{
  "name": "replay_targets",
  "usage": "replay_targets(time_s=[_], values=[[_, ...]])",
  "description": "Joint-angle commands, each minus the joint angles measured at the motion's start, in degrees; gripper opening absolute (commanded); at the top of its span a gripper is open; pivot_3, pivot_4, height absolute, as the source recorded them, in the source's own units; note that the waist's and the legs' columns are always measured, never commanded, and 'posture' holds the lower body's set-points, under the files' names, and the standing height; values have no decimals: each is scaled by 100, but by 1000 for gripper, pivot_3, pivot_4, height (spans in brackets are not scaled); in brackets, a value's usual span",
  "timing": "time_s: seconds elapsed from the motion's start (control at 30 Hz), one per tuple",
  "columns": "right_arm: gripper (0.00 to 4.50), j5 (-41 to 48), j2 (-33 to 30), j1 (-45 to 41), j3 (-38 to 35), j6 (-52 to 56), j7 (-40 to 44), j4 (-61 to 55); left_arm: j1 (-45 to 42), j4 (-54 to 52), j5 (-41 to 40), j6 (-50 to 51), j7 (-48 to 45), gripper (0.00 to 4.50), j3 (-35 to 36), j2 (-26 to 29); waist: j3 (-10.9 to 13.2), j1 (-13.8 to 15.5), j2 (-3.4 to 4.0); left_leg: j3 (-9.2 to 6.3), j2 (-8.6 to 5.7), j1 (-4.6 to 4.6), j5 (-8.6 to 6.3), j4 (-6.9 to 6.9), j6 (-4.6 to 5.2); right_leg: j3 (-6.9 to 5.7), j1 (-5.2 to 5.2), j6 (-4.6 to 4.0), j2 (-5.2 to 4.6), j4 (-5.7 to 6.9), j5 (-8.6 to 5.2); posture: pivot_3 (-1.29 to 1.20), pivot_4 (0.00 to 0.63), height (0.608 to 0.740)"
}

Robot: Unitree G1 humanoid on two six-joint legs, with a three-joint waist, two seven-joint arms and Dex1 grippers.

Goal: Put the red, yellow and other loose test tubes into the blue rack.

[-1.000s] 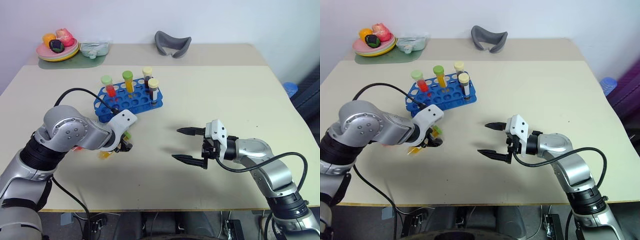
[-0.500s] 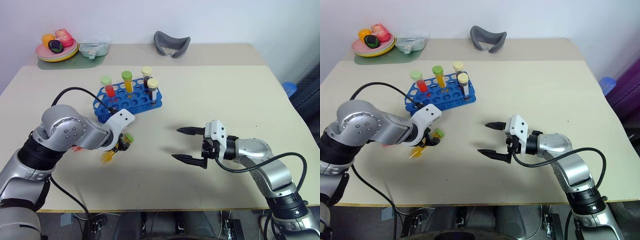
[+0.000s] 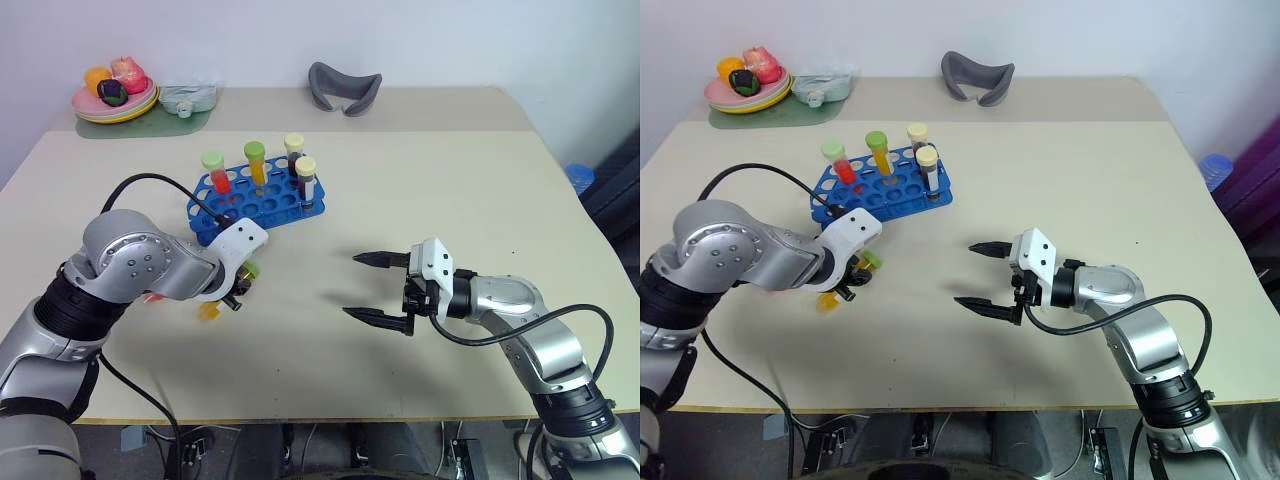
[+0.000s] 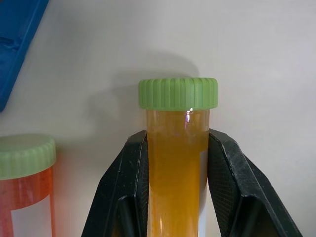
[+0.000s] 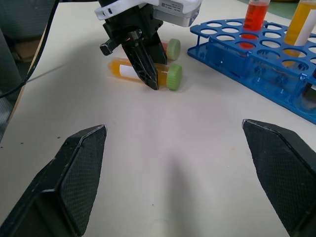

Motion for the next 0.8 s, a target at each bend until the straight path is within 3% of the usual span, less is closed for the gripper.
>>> replay_targets(time_s=[0.03, 0.17, 0.3, 0.4, 0.57, 0.67, 0.8], values=[[4500, 42, 39, -101, 4, -103, 15, -74, -197, -148, 191, 51, 62, 1413, 350, 76, 0, 1, 0, 0, 0, 0, 0, 0, 0, 0, 0, 0, 0, 0, 0, 0, 150, 735], [4500, 38, 51, -123, -4, -104, 0, -58, -460, -608, 805, -205, -329, 1413, 984, -22, 6, 43, -9, -2, -1, -8, 0, 8, 0, -4, -1, 0, 1, 0, 0, 0, 150, 735], [4500, 63, 74, -178, -34, -92, -27, -40, -49, -1078, 1699, -1680, -650, 1413, 1816, -208, 5, 56, -8, 0, -2, -6, -1, 7, 1, -4, -1, 1, 1, -1, 0, 0, 150, 735], [4500, 94, 166, -281, -88, -97, -109, 19, 444, -1482, 2889, -3195, -975, 1413, 1882, -278, 5, 58, -8, 3, -2, -7, -1, 6, 1, -3, -2, 1, 0, -2, 0, 0, 150, 735], [4500, 91, 529, -563, -237, -117, -540, 240, 1220, -1059, 4477, -5714, -721, 1413, 1929, -1817, 3, 149, -5, 9, -3, -5, -1, 11, 2, -6, 0, 1, 2, -1, 0, 0, 150, 735], [4500, 137, 695, -664, -329, -78, -739, 259, 1527, -607, 5660, -7145, -822, 1413, 1455, -2383, 3, 157, -7, 10, -6, -10, -6, 17, 10, -6, 1, 2, -2, -1, 1, 0, 150, 735], [4500, 175, 742, -646, -371, -21, -878, 194, 1734, 136, 6412, -8241, -873, 1413, 1342, -3024, 3, 142, -6, 11, -9, -10, -7, 14, 12, -9, 0, 2, -2, -2, 1, 0, 150, 735]])
